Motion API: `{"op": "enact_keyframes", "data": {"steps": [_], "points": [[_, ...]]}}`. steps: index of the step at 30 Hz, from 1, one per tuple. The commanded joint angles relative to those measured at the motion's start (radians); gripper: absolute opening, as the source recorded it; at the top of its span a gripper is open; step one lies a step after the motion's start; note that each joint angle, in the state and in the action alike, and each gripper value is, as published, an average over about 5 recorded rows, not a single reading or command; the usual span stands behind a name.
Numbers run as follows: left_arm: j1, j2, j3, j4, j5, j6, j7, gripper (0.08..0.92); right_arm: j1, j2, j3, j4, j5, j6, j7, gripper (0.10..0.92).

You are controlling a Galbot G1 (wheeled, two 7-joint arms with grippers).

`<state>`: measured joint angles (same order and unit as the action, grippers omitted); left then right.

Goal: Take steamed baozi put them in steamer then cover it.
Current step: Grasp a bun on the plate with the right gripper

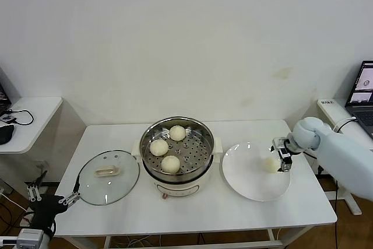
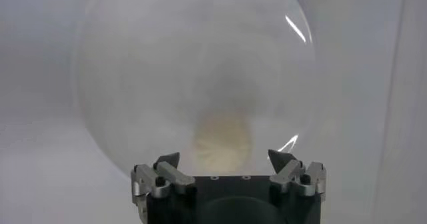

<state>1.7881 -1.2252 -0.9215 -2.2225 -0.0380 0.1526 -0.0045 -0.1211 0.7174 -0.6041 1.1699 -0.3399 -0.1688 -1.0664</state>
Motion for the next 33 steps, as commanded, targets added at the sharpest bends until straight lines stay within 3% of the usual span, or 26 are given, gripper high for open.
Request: {"op": "enact_keyframes", "data": {"steps": [1, 13, 22, 33], "points": [[0.001, -0.002, -0.001, 0.002, 0.0, -0.001, 0.0, 0.823, -0.045, 0.082, 0.048, -0.124, -0.057, 0.01, 0.01, 0.823], [0.001, -0.002, -0.003, 0.005, -0.002, -0.001, 0.0, 0.823, -0.055, 0.107, 0.06, -0.157, -0.07, 0.001, 0.007, 0.81], [0.005, -0.005, -0.007, 0.001, -0.003, -0.003, -0.001, 0.823, -0.048, 0.097, 0.06, -0.143, -0.065, 0.002, -0.016, 0.697], [0.001, -0.007, -0.008, -0.007, -0.006, -0.003, -0.001, 0.823, 0.104, 0.0, -0.057, 0.001, 0.07, -0.038, -0.08, 0.654]]}}
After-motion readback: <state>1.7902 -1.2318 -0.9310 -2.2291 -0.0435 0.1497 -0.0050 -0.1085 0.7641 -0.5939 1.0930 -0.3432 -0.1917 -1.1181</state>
